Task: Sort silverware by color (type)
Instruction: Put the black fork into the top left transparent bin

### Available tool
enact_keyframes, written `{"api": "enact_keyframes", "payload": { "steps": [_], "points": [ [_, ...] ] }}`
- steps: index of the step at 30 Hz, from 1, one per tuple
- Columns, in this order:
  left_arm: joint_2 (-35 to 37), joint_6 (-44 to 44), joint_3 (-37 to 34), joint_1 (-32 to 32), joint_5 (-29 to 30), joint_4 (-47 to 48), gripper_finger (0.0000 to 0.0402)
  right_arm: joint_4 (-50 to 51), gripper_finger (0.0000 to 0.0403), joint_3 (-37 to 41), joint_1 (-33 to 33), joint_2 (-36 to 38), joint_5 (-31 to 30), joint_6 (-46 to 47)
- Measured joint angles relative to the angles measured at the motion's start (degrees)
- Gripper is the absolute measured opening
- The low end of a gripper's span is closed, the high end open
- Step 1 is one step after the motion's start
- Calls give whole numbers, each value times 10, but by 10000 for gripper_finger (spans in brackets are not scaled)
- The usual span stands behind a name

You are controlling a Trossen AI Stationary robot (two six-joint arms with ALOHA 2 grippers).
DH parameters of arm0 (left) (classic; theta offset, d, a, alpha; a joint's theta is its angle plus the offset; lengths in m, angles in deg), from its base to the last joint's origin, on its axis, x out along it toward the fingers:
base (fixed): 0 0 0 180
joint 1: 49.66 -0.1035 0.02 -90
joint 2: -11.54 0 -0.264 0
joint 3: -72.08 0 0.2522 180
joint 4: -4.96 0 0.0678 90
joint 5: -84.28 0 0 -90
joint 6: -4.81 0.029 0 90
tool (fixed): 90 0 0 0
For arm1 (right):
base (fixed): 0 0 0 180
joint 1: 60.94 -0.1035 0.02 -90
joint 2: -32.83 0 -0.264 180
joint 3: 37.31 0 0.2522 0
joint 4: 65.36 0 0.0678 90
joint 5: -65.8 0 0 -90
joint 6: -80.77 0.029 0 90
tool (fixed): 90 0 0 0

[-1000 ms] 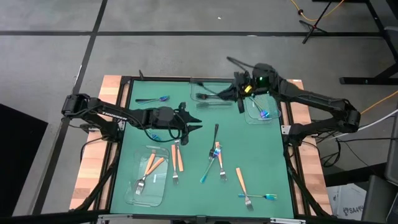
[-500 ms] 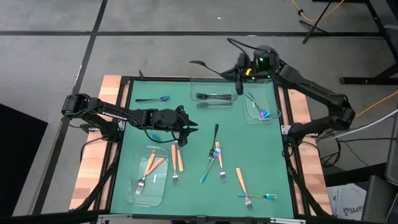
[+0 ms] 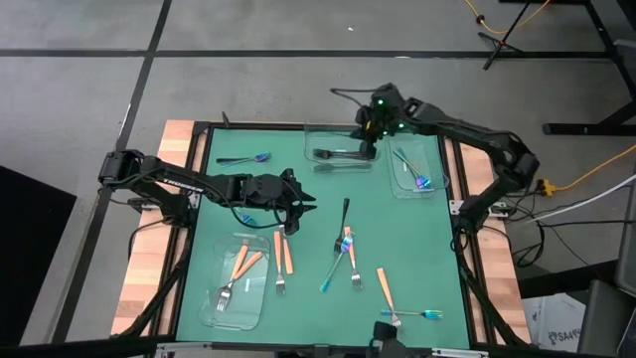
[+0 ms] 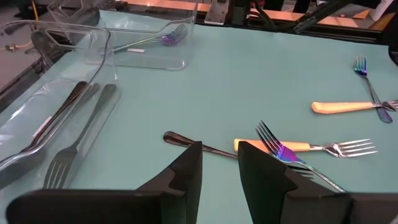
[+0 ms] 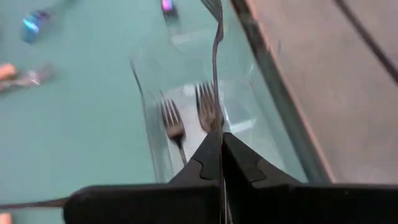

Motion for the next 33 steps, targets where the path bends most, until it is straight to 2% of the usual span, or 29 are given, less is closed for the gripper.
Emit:
{"api": "enact_keyframes", "payload": {
  "steps": [12,33],
  "points": [
    [0,0,0,0,0,0,96,1,0,0,0,-102,-20,-13],
    [0,0,0,0,0,0,96,8,1,0,0,-175,-61,-14]
  ]
}}
